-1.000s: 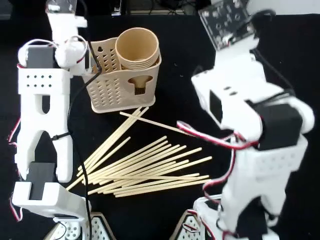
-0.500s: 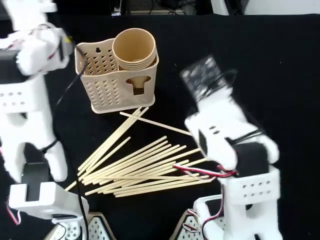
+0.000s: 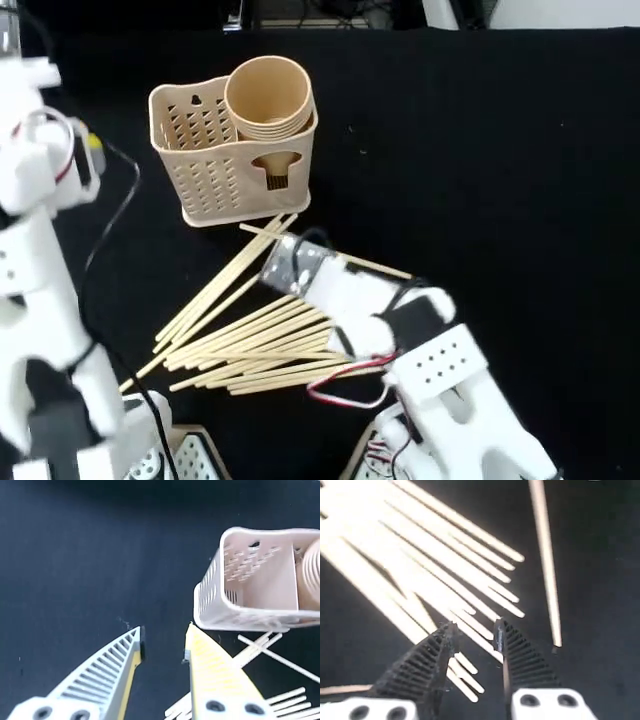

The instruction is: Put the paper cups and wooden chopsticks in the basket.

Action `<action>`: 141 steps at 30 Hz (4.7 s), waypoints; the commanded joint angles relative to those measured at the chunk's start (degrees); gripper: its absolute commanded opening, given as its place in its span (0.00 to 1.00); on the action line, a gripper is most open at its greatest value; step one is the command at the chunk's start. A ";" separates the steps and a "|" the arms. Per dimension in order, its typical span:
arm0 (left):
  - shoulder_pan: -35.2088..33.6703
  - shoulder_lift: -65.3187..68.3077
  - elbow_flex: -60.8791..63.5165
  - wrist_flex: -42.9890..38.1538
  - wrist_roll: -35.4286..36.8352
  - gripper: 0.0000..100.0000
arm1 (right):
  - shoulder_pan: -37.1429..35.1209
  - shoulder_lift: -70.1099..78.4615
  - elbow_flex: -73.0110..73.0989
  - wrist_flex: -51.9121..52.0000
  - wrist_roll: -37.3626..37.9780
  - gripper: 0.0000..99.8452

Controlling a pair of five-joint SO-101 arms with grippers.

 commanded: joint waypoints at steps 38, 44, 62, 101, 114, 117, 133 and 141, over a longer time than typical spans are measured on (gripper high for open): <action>-12.35 -48.62 106.24 -42.11 -14.42 0.16 | -10.20 29.23 7.60 -18.73 2.02 0.01; -8.48 -48.62 109.23 -44.31 -9.49 0.16 | -10.20 29.14 7.16 -17.32 2.11 0.01; -7.69 -48.62 109.49 -44.48 -9.49 0.16 | -10.11 1.71 0.40 1.14 2.20 0.01; -7.69 -48.62 109.93 -44.66 -9.58 0.16 | 5.63 0.75 -32.92 18.64 2.02 0.01; -7.69 -48.62 109.93 -44.66 -9.49 0.16 | 5.63 0.75 -43.91 19.43 -3.60 0.01; -7.69 -48.62 109.93 -44.66 -9.49 0.16 | 5.63 0.84 -47.25 19.43 -5.45 0.01; -7.78 -48.62 109.93 -44.57 -9.41 0.16 | 6.07 1.27 -50.68 12.66 -14.59 0.01; -7.78 -48.62 109.93 -44.48 -9.41 0.16 | 5.71 1.36 -40.40 -12.57 -29.80 0.01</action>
